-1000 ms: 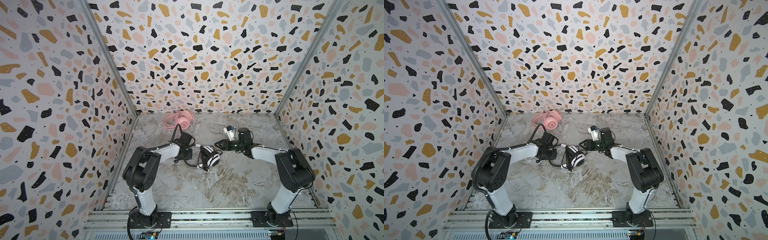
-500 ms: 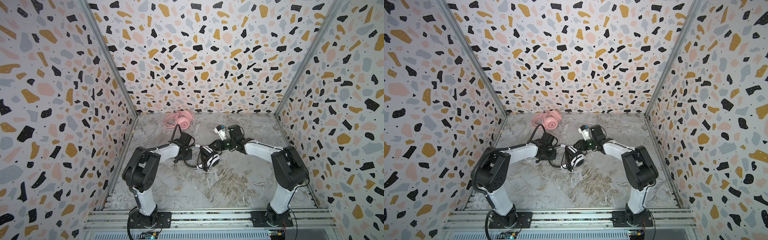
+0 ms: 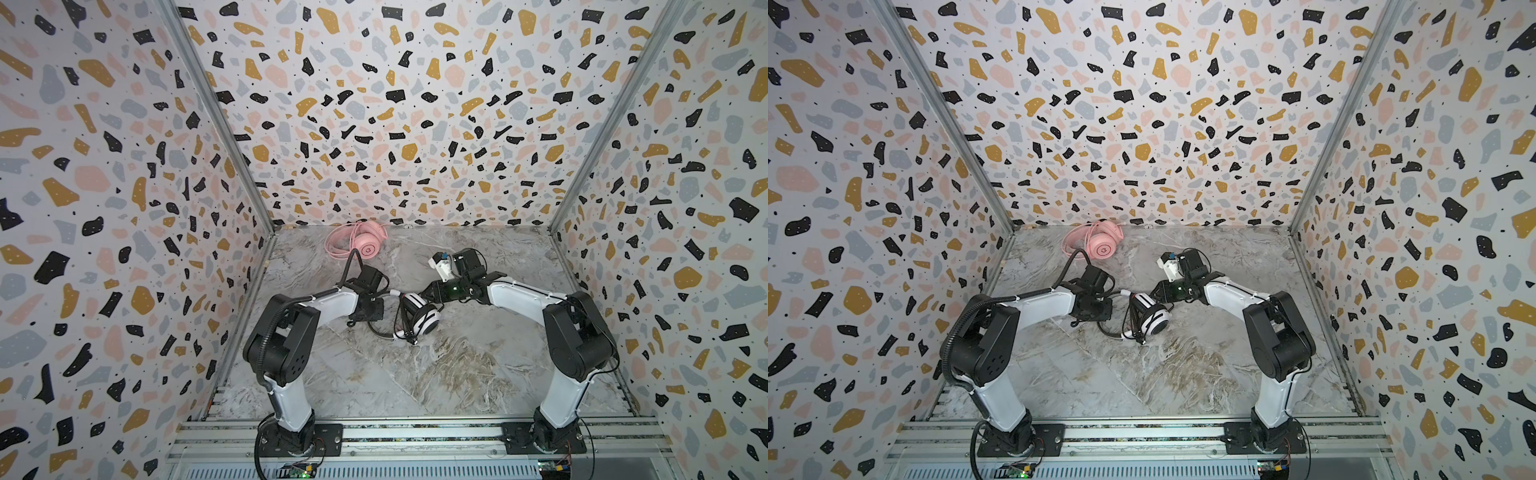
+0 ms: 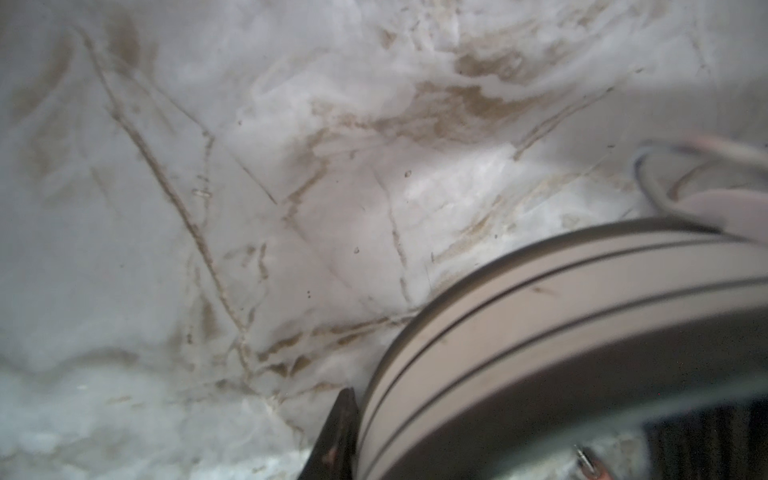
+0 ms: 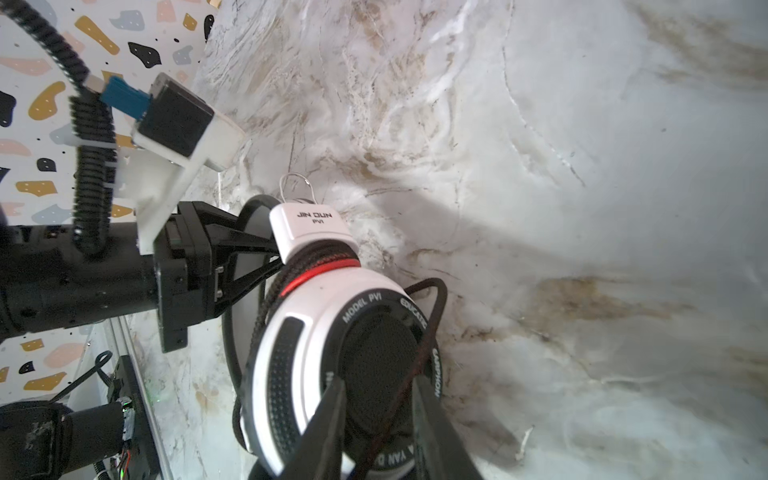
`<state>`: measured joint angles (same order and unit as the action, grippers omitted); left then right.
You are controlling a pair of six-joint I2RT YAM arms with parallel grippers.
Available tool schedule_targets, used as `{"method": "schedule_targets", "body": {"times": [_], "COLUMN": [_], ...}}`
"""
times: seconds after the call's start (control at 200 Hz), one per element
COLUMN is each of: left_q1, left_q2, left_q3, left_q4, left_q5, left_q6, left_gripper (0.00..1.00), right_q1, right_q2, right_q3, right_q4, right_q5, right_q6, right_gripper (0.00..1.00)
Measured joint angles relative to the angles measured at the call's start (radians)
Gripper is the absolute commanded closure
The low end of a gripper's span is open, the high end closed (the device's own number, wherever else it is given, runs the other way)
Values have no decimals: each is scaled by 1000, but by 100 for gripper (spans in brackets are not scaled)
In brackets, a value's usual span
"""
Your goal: Wrap the headphones
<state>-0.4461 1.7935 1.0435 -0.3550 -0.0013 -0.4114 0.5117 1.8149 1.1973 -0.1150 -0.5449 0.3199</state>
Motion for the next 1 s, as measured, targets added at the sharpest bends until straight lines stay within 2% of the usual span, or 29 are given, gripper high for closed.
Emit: {"method": "schedule_targets", "body": {"times": [0.15,0.315,0.516,0.666,0.836,1.001], "left_q1": [0,0,0,0,0,0], "left_q2": [-14,-31,-34,-38,-40,-45], "left_q3": [-15,-36,-43,-51,-55,-60], "left_q4": [1,6,19,33,41,44], "left_q5": [6,13,19,26,37,47], "left_q6": [0,-5,-16,-24,-30,-31], "left_gripper": [79,79,79,79,79,79], "right_q1": [19,45,69,150,222,227], "right_q2": [0,0,0,21,98,189], "right_q3": [10,18,43,132,201,218], "right_q4": [-6,-5,-14,-39,-42,-32], "right_q5": [-6,3,20,29,75,140], "right_q6": [8,18,40,54,65,71], "right_gripper": [88,96,96,96,95,96]}}
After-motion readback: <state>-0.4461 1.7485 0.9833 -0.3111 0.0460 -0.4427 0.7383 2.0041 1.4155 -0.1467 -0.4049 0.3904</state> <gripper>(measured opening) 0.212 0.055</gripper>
